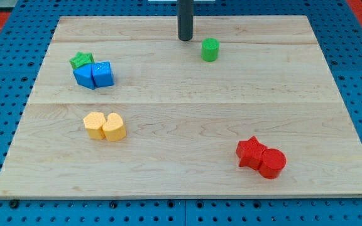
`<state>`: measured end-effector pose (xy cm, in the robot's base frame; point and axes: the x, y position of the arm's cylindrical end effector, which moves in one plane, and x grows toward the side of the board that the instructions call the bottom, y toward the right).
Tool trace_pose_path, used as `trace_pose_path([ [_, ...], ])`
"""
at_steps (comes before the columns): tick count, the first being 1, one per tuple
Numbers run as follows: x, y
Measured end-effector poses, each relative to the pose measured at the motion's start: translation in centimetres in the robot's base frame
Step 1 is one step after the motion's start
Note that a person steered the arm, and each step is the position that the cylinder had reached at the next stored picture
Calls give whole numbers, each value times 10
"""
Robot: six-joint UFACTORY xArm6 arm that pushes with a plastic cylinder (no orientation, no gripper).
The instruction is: Bring the green circle at the right side of the blue cube
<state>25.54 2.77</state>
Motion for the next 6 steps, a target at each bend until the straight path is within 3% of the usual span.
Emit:
trace_pose_path([
  [1, 5, 104],
  [2, 31, 116],
  [3, 35, 27],
  [4, 34, 11],
  [5, 47, 38],
  [6, 48, -20],
])
